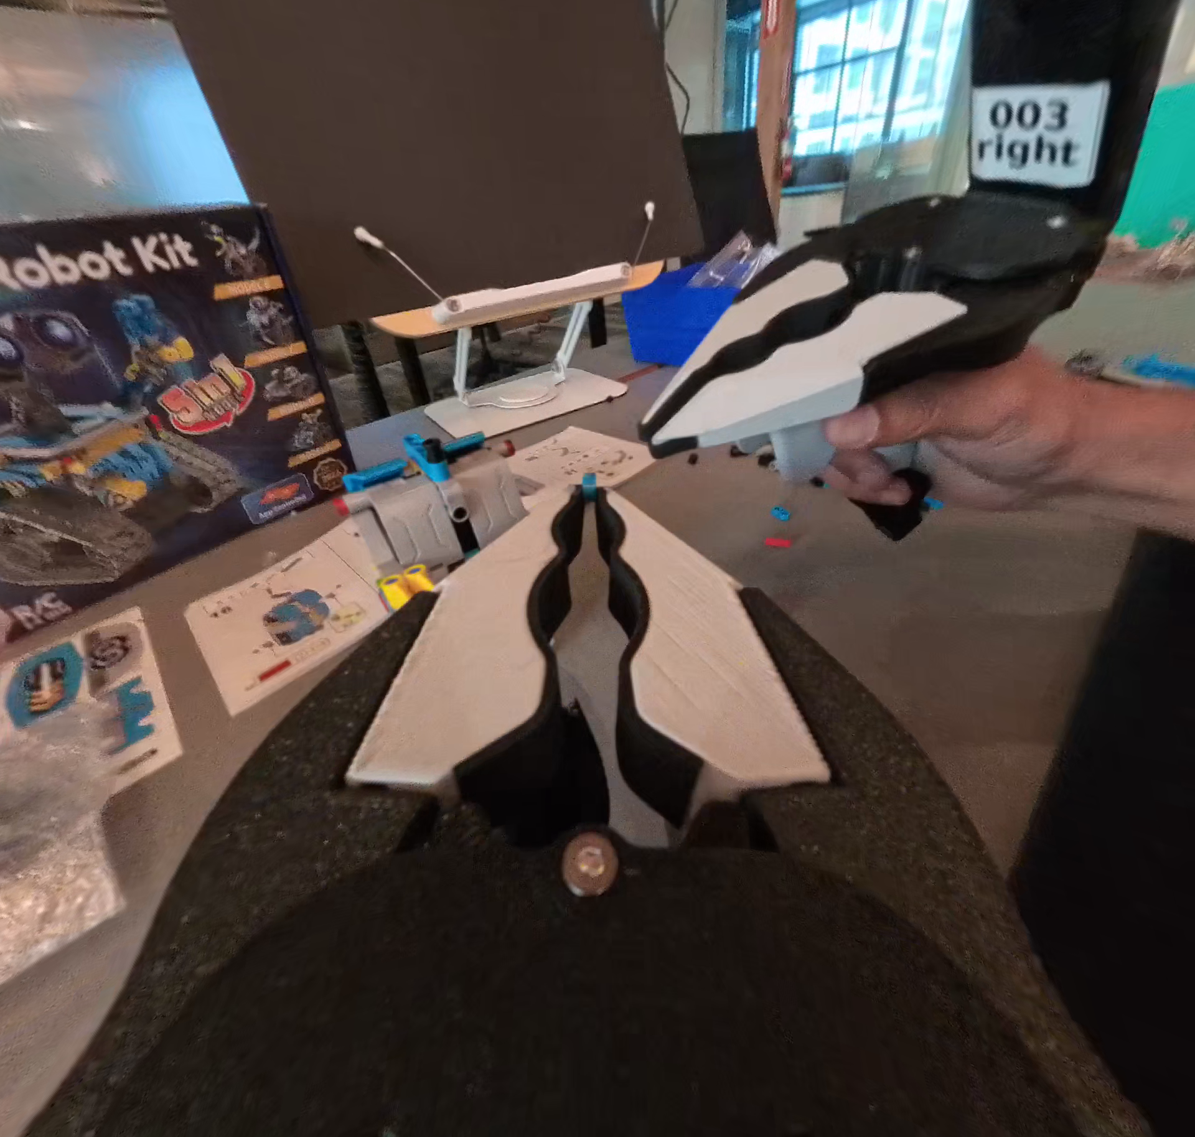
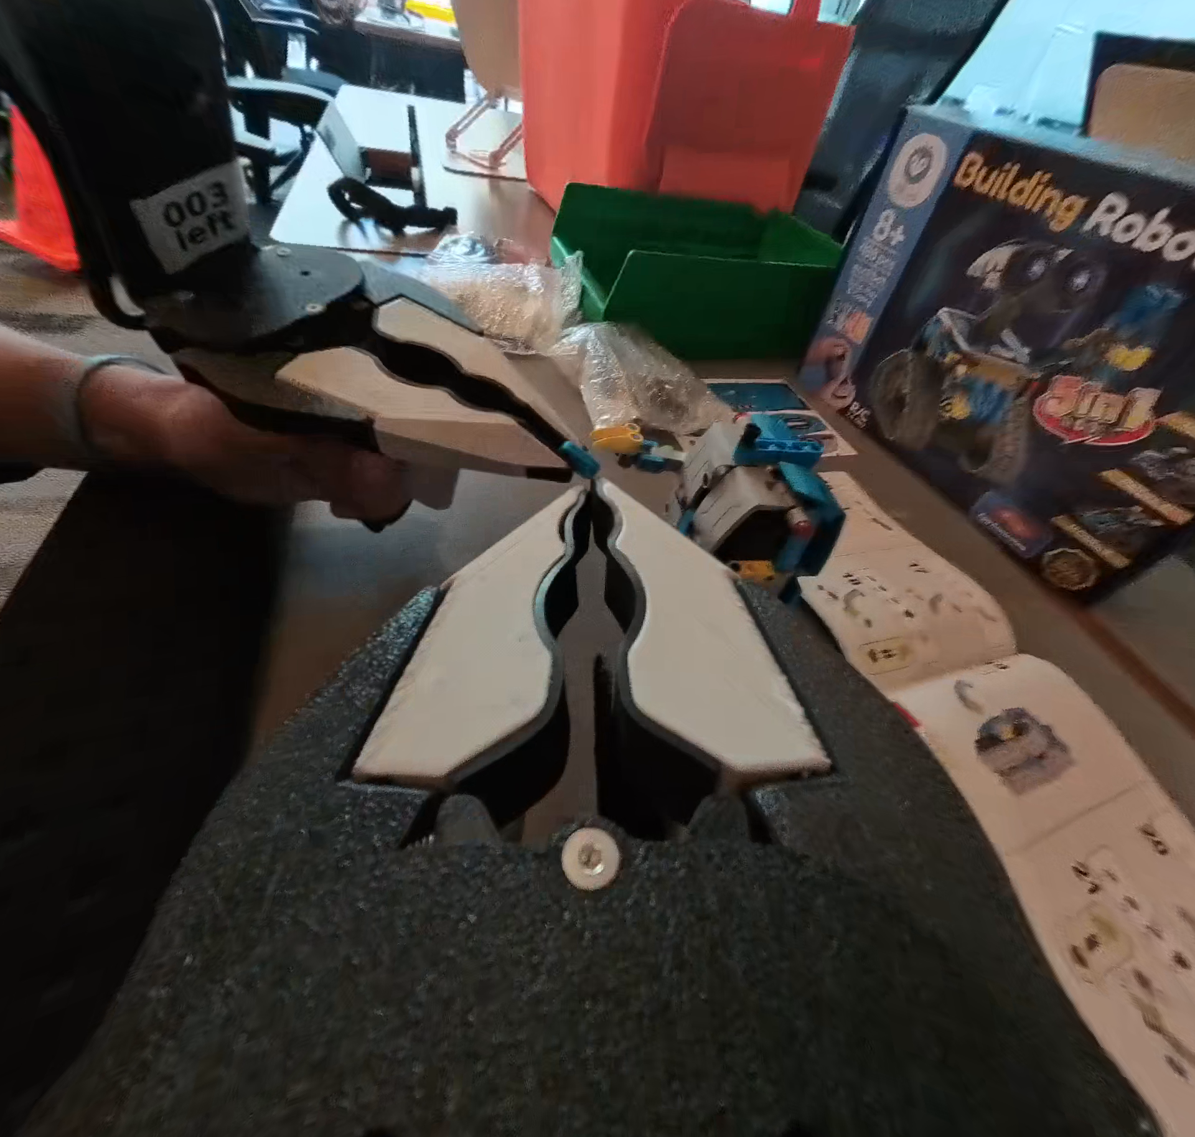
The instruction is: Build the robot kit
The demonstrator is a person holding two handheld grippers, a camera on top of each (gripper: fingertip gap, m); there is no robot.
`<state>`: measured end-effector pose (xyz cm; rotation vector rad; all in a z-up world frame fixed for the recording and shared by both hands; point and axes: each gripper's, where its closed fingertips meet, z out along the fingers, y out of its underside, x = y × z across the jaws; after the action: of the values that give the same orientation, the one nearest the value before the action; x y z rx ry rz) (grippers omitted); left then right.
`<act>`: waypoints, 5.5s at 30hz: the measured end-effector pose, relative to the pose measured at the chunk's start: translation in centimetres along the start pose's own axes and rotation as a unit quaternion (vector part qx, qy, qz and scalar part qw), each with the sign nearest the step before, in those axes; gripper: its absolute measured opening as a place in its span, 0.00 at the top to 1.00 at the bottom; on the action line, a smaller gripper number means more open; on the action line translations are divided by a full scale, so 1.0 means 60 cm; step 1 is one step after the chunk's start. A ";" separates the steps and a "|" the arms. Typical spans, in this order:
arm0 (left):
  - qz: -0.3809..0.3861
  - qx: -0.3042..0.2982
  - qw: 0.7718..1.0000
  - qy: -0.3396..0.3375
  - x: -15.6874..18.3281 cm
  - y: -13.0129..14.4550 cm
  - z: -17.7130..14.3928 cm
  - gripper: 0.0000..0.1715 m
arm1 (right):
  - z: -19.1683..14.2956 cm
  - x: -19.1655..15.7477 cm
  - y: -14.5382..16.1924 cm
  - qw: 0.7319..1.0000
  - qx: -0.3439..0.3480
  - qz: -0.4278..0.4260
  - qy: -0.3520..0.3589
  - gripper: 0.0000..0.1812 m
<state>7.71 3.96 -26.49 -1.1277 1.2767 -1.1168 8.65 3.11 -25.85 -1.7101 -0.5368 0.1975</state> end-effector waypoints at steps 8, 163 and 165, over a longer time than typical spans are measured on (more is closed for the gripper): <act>-0.024 -0.011 1.000 -0.016 -0.032 0.015 -0.007 0.98 | -0.045 0.059 0.064 0.993 -0.084 0.087 0.004 1.00; 0.133 -0.106 0.968 0.182 0.034 0.060 -0.063 0.98 | 0.055 -0.077 0.066 0.989 -0.071 -0.091 -0.094 0.98; 0.131 -0.106 0.968 0.184 0.034 0.059 -0.063 0.98 | 0.054 -0.081 0.066 0.988 -0.071 -0.093 -0.100 0.98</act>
<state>3.87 2.36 -30.20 -0.8927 1.8150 -1.0360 4.01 3.29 -31.17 -1.7756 -0.8730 0.2025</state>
